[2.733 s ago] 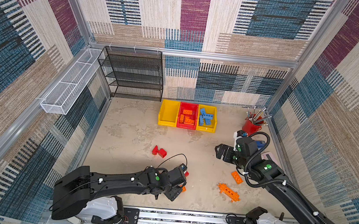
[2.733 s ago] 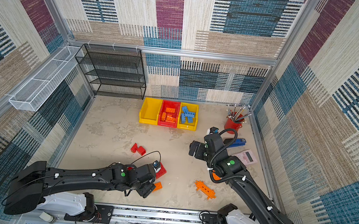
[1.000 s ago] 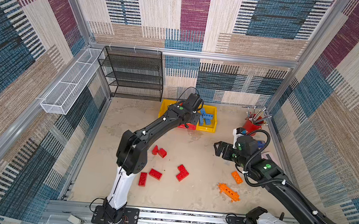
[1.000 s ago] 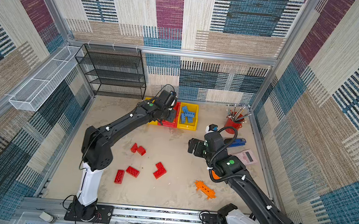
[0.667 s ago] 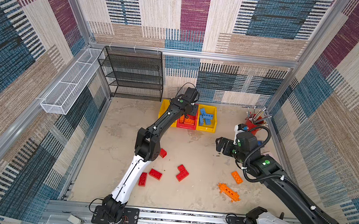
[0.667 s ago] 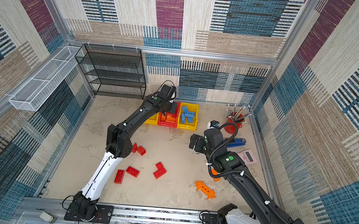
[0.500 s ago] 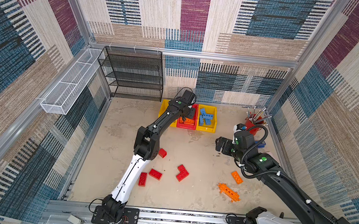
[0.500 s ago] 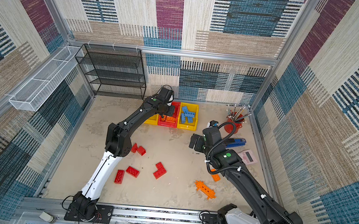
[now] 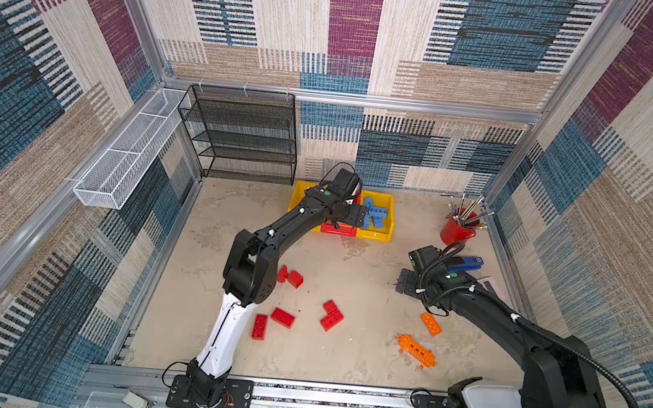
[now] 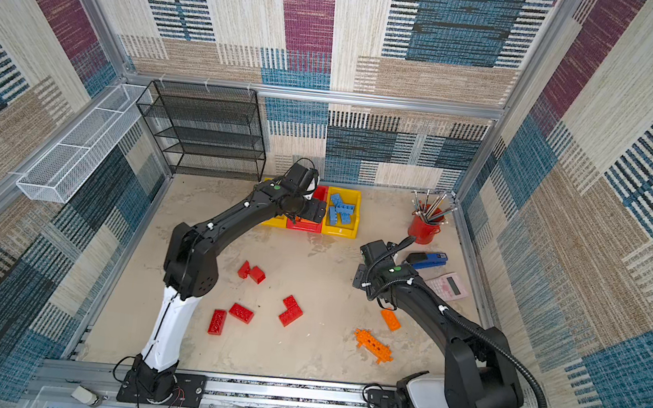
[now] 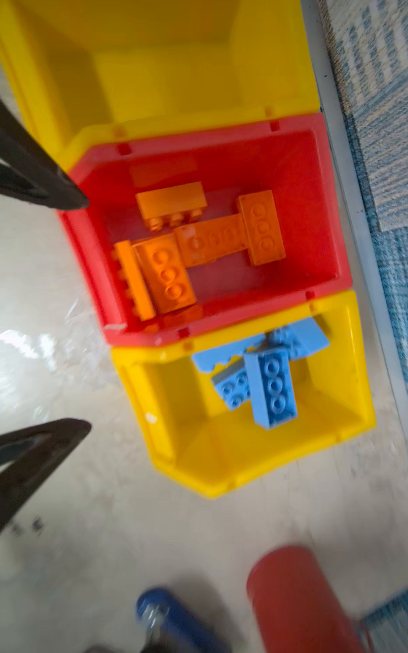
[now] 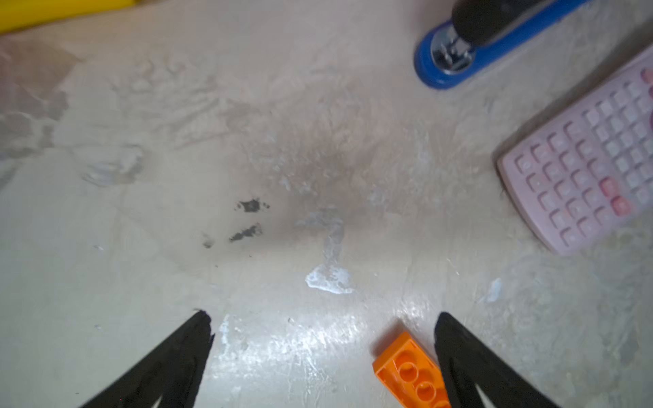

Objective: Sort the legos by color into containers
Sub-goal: 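Grasp the orange 2x4 brick near the calculator with the right gripper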

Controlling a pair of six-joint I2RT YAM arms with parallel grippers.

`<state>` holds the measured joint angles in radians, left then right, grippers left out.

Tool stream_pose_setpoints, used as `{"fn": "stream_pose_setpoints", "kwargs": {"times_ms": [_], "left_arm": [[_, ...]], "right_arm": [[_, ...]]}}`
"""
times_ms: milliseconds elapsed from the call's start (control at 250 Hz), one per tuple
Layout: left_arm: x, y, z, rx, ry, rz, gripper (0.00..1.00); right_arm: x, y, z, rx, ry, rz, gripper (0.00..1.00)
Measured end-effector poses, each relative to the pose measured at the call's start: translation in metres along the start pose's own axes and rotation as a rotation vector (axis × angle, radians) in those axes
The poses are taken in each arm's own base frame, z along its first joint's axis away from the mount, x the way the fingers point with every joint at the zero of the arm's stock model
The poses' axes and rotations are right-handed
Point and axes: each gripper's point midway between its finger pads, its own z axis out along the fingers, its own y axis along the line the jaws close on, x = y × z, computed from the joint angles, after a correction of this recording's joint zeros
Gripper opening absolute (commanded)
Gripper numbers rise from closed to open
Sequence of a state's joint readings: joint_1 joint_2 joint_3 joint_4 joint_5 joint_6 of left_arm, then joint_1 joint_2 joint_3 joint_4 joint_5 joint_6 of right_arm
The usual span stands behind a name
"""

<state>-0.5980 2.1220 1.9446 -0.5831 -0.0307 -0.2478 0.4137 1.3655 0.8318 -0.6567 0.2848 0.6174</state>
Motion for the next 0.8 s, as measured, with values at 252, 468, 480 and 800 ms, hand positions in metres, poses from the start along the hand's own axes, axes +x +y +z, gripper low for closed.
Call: {"fn": "stream_pose_setpoints", "kwargs": {"times_ms": [252,468,480,800], "left_arm": [[0.078,-0.015,-0.098,0.051,-0.093,-0.025,0.96],[0.136,0.000,-0.147,0.074,-0.133,-0.090,0.96],[0.139,0.001,-0.149,0.076,-0.133,-0.092,0.96],[0.164,0.014,-0.186,0.111,-0.209,-0.153,0.96]], "right_arm": [[0.018,-0.020,-0.003,0.034,0.028,0.082,0.99],[0.035,-0.039,-0.003,0.091,0.066,0.156,0.99],[0.035,-0.039,-0.003,0.093,0.067,0.158,0.99],[0.063,-0.057,0.002,0.161,0.133,0.247,0.99]]}}
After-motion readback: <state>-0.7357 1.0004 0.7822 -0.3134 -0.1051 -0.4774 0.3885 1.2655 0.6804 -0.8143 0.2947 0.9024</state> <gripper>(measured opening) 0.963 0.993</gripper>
